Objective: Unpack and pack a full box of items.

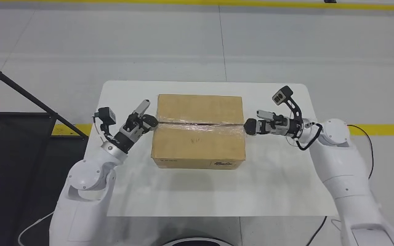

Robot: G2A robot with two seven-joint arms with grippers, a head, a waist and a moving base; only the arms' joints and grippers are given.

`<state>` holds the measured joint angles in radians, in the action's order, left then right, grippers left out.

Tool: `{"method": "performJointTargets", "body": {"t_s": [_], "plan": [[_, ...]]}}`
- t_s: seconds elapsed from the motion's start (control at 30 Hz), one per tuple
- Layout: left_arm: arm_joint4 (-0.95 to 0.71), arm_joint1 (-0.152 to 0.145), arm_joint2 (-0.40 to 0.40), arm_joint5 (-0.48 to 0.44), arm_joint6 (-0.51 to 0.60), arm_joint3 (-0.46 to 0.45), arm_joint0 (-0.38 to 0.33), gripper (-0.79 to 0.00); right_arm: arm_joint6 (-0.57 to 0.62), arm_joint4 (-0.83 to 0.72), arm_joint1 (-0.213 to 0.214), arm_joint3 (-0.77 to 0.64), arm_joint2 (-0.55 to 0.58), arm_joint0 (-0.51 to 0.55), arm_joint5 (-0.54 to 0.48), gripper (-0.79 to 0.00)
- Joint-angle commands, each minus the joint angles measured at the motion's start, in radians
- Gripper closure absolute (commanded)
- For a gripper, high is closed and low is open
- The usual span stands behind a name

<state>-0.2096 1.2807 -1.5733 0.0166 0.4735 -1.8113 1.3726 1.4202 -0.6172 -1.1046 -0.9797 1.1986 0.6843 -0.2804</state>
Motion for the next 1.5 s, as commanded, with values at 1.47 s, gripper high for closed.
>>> {"method": "performJointTargets", "body": {"t_s": [1.47], "plan": [[-0.042,-0.028,-0.124,-0.037,-0.058,-0.114,0.088,-0.785,-0.069,-0.104,0.044,0.242,0.185,-0.011,-0.188,-0.785]]}}
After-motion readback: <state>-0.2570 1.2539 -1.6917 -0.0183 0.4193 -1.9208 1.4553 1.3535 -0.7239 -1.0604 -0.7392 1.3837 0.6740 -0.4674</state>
